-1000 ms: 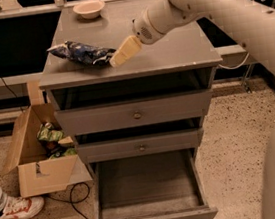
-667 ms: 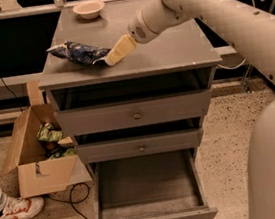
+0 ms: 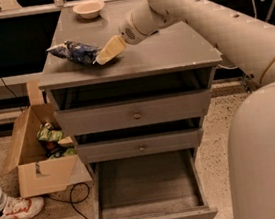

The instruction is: Place blue chip bag into bottom drawer

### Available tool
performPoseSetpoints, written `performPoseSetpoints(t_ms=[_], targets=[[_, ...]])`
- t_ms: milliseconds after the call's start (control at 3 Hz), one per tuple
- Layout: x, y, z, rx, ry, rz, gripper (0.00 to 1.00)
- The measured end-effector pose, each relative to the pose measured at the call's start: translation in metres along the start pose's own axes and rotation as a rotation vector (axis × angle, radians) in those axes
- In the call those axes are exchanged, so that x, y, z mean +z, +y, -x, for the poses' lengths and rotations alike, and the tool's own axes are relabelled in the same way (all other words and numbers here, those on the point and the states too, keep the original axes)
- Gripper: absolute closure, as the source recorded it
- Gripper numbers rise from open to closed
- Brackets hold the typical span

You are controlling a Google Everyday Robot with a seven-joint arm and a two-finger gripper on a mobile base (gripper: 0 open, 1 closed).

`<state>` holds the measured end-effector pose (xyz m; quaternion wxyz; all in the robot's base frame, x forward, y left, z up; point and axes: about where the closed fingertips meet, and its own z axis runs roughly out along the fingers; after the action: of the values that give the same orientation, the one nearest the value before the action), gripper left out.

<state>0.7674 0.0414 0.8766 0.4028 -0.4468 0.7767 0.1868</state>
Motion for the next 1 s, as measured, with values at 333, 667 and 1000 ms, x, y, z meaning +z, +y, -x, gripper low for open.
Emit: performPoseSetpoints(t_ms=[333, 667, 1000], targets=[[0.01, 0.001, 0.005, 0.034, 0.0, 0.001, 0.0], [0.012, 0.011, 0.013, 0.043, 0.005, 0.005, 0.0], [0.016, 0.03, 0.023, 0.031, 0.001, 0.03, 0.0]])
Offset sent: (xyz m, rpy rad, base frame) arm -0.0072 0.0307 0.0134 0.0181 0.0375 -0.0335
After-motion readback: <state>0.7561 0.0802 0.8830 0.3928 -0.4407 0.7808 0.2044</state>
